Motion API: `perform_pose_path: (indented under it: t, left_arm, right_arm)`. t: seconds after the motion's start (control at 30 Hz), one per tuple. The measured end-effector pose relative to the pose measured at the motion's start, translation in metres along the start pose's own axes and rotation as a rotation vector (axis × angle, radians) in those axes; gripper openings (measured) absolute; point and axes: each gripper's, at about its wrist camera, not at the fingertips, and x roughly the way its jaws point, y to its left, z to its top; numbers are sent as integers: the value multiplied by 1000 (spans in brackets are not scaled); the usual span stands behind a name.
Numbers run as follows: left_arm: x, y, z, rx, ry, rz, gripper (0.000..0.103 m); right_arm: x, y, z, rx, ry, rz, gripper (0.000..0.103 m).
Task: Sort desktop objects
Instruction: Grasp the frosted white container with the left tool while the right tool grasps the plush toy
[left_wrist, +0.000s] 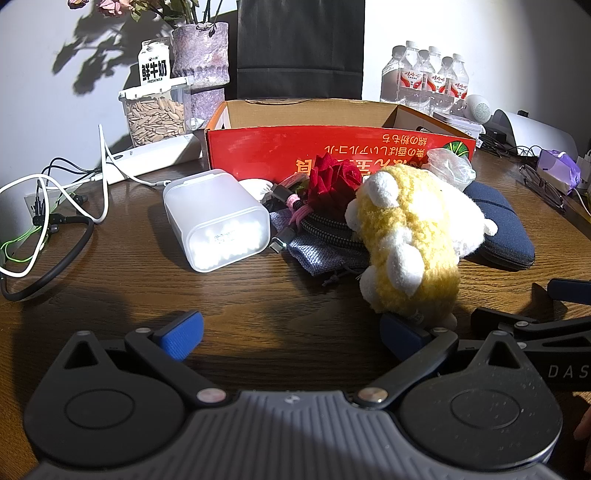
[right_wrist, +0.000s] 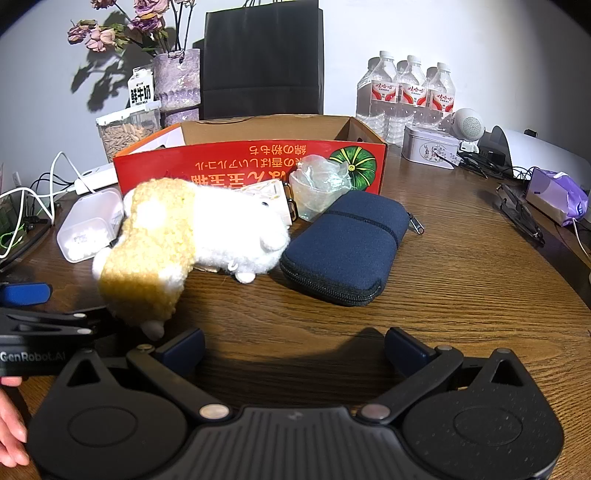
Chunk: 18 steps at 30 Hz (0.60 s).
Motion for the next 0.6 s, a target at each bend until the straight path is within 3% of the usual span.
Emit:
perform_pose_path:
  t: [0.5,0.6]
  left_arm:
    - [-6,1,-1,10,-4,2,103]
    - [-33,15,4,23,-99,-95,103]
  right_arm:
    - [1,2,0,-6,-3,22,103]
    - [-8,3,0,16,-53,69,103]
